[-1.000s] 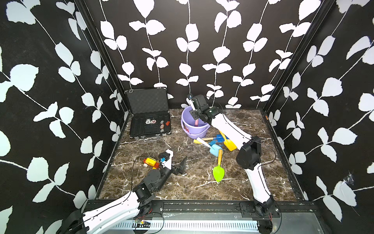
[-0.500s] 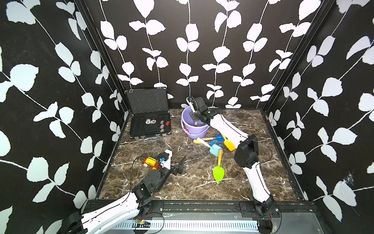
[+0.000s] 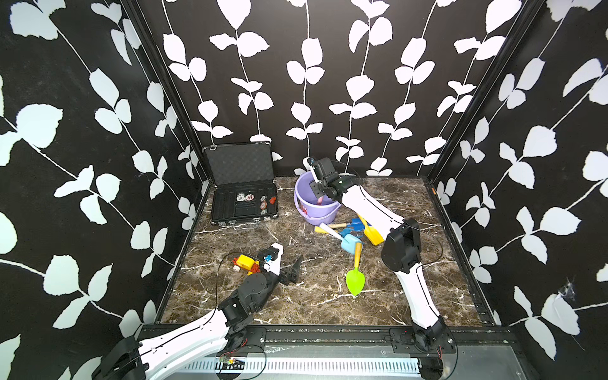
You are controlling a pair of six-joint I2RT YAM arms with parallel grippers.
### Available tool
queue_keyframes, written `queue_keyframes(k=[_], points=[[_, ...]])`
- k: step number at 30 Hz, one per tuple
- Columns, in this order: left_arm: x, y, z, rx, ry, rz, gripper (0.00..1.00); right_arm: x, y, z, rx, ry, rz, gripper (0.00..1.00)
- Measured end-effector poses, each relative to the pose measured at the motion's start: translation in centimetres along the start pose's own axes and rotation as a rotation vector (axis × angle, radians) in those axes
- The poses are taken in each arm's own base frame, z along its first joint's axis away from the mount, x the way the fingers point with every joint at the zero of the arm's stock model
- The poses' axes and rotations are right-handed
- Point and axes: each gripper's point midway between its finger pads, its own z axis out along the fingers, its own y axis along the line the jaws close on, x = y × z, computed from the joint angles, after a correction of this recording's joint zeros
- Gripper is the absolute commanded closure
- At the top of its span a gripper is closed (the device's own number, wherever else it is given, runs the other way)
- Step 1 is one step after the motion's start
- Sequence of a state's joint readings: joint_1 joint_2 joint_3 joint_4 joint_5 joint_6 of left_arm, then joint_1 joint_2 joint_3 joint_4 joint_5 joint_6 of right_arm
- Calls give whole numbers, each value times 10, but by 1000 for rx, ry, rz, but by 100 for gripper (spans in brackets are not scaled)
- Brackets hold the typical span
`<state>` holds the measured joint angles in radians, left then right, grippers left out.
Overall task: Organize the gardening tools
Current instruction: Place the gardening tool in the container, then pick up the gardening tool from the center of the board.
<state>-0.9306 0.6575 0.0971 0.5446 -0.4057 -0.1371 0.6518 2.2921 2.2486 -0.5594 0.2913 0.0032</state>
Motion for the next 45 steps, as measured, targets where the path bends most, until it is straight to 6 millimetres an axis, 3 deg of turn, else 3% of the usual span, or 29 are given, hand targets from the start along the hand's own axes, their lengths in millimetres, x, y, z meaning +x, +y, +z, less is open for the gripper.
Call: queue_keyframes(k=[5, 11, 15, 18, 24, 26, 36, 40, 45], points=[[7, 0, 3, -5, 28, 6, 1, -4, -7, -27, -5, 1, 28, 43], [6, 4, 5, -38, 32, -28, 1, -11, -27, -90, -7, -47, 109, 33], [6, 7, 6, -58, 33, -45, 1, 5, -38, -130, -6, -59, 176, 26], [8, 9, 6, -67, 38, -53, 1, 37, -41, -148, 2, -35, 219, 23], [14, 10, 8, -81, 59, -62, 1, 126, -37, -165, 41, 91, 271, 24], [18, 11, 9, -88, 74, -58, 1, 156, -30, -165, 50, 148, 270, 26], [32, 7, 22, -102, 138, -36, 1, 267, -1, -152, 82, 369, 278, 25], [34, 8, 25, -114, 151, -28, 1, 299, 3, -147, 88, 420, 312, 23], [34, 12, 26, -142, 152, -23, 1, 312, 13, -137, 65, 430, 356, 22]])
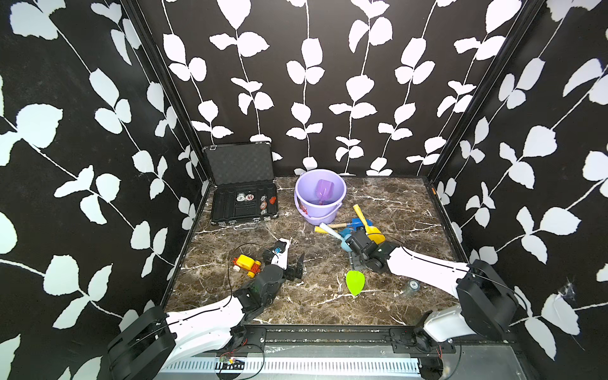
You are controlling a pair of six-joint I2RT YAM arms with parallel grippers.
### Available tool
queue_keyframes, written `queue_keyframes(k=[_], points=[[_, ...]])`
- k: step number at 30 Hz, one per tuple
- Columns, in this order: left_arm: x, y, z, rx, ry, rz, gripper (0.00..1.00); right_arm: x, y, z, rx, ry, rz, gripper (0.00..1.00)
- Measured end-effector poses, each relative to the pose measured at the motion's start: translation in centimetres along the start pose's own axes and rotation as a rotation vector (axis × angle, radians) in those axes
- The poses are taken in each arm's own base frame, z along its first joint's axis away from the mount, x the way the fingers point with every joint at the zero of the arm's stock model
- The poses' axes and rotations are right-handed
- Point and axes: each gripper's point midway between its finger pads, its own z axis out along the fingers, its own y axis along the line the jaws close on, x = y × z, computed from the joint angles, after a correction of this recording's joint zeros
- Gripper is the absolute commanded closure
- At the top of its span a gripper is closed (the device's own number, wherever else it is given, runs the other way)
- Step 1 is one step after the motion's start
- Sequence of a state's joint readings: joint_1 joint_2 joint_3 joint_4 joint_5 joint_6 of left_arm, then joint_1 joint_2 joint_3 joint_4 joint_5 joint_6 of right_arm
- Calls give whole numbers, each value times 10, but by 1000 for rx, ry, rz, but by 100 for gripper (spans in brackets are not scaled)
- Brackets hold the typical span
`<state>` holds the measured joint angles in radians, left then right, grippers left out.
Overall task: Organize the gardening tools
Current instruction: Pick up the gardening tool from the center of the board.
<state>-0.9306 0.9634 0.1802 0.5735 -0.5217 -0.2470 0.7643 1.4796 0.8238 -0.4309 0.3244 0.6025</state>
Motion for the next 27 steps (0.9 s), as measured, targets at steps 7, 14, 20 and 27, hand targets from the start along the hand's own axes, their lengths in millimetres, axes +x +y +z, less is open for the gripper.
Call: queue_keyframes(k=[7, 14, 20, 27], points=[[-2, 6, 2, -50, 13, 8, 1, -1, 14, 26, -41, 18, 31, 27], [0, 11, 2, -81, 18, 2, 1, -8, 25, 40, -77, 24, 43, 31], [1, 13, 3, -93, 20, 2, 1, -17, 44, 41, -140, 23, 18, 33], [4, 15, 3, -101, 32, 1, 1, -26, 80, 37, -227, 24, -43, 34]])
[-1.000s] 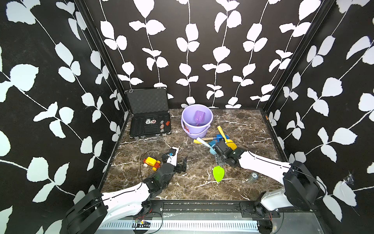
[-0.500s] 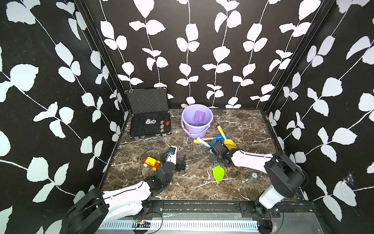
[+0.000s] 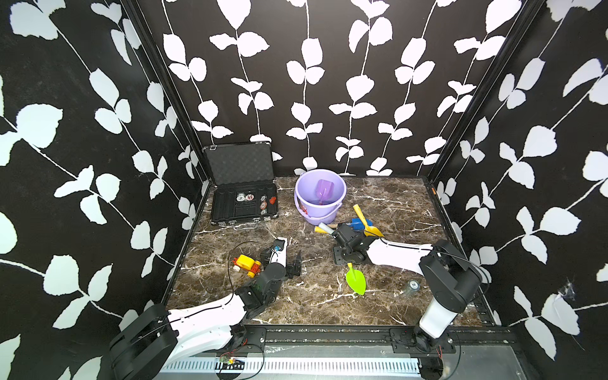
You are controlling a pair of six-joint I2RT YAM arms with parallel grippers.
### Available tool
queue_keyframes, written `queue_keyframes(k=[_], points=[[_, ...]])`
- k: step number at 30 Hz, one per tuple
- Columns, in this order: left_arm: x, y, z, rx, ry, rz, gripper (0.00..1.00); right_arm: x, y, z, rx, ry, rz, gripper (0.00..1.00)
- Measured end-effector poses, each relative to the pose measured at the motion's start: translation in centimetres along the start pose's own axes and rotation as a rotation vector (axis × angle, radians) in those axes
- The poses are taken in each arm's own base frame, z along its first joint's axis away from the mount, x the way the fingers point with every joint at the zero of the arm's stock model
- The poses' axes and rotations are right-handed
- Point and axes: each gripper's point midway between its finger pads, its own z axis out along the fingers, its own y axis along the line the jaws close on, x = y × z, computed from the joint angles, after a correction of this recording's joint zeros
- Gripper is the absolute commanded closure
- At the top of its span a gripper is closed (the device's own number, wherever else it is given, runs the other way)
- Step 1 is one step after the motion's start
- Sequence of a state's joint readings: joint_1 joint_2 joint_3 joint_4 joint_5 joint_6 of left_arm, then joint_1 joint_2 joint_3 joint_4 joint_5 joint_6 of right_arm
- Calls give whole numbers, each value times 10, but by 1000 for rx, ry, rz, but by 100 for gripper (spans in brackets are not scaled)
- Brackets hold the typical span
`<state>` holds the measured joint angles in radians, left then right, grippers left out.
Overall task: Organize the gardening tools
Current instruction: Pick up the gardening tool from the center of the board.
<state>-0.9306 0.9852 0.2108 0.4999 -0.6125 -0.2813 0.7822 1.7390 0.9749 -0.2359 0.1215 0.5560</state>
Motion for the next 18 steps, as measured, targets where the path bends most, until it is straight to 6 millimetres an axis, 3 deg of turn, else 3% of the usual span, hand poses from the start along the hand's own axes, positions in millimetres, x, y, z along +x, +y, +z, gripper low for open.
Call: queue_keyframes(k=[8, 18], points=[[4, 9, -2, -42, 19, -4, 1, 0, 36, 2, -114, 6, -33, 34], [2, 22, -11, -86, 23, -10, 1, 17, 86, -1, -279, 52, -54, 36]])
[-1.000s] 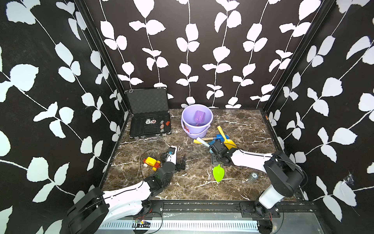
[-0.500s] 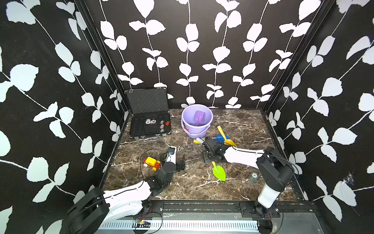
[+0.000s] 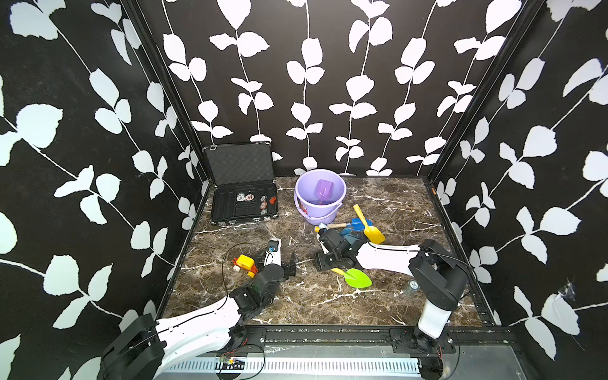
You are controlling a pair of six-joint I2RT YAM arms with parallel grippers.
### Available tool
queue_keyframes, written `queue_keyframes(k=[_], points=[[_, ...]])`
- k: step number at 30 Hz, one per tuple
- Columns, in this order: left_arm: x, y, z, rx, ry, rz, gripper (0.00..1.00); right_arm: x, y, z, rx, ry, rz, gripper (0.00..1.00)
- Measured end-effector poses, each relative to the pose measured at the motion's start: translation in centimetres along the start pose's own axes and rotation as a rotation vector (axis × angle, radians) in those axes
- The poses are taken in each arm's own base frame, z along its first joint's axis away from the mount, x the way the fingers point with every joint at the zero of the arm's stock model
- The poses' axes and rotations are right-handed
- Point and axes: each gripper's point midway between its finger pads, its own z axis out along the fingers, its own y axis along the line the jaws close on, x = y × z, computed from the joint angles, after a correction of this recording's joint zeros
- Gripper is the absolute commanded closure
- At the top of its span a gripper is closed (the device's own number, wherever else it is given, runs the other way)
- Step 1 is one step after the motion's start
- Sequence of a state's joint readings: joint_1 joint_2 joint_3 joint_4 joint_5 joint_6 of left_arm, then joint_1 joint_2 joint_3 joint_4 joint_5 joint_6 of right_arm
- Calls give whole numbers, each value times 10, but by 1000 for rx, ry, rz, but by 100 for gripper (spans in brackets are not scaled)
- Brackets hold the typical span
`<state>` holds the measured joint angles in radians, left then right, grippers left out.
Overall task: Organize the gardening tools
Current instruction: Pick up the gardening tool from the center of the board.
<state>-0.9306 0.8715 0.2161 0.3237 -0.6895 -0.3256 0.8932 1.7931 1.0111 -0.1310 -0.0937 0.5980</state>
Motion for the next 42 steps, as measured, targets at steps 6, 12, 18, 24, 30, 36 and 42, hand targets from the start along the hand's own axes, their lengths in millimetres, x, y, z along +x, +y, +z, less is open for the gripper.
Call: queue_keyframes(k=[6, 12, 18, 24, 30, 36, 42], points=[[-19, -4, -5, 11, 15, 35, 1, 11, 0, -8, -1, 7, 18, 29], [-32, -16, -9, 61, 63, 125, 1, -4, -9, -58, 64, -99, 21, 23], [-32, -43, 0, 143, 169, 266, 1, -21, -38, -132, 165, -296, 68, 15], [-7, -85, 21, 272, 327, 436, 1, 2, -93, -183, 342, -398, 148, 1], [26, -126, 39, 442, 475, 607, 2, 17, -117, -212, 429, -451, 185, 1], [52, -159, 46, 627, 571, 764, 6, 35, -135, -215, 502, -427, 207, 1], [69, -176, 42, 771, 631, 855, 9, 40, -141, -224, 516, -450, 218, 1]])
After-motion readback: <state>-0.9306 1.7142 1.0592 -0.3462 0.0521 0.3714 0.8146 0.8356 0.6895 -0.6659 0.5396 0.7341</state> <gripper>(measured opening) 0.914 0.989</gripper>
